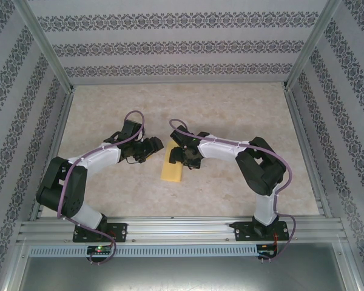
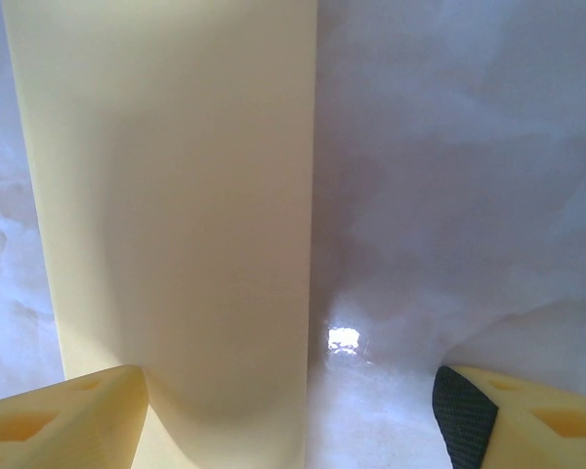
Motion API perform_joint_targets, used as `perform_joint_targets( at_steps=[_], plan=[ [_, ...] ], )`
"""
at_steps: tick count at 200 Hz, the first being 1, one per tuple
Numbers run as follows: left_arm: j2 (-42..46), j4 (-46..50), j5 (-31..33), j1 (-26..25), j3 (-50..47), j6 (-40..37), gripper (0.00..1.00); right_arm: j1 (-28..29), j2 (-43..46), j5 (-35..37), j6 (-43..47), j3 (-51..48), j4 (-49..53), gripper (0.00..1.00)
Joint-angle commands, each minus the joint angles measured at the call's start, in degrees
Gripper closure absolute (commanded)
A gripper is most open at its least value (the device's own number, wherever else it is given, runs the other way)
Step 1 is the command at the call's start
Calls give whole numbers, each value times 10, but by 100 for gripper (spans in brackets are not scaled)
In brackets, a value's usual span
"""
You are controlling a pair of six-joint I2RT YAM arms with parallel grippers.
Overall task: Fold a paper plane with a square sheet of paper (pick it up from the middle)
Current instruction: Hold the paper at the center of the table.
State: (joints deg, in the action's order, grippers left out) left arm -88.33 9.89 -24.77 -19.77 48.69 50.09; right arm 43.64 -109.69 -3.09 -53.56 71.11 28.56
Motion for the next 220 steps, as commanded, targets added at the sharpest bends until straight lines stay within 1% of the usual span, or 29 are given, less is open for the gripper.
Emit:
perform_joint_targets(
  at_steps=[1,19,77,131,162,192,212,220],
  plan=[
    [14,16,7,6,9,-9,31,0,-25,9,9,12,31,19],
    [13,16,7,7,9,-9,31,0,-26,10,4,15,36,16],
    [11,16,3,7,9,-10,31,-3,-39,6,6,17,42,20],
    [8,19,3,6,11,-11,31,-5,-47,5,14,21,45,20],
    [10,32,15,6,13,-12,32,-7,-52,5,14,22,47,20],
    [5,38,12,7,18,-14,38,-7,-55,4,13,23,48,20],
    [0,39,5,7,23,-18,45,-6,-57,4,13,23,50,20],
    [-4,36,-2,7,24,-19,50,-7,-57,4,13,23,49,20]
  ],
)
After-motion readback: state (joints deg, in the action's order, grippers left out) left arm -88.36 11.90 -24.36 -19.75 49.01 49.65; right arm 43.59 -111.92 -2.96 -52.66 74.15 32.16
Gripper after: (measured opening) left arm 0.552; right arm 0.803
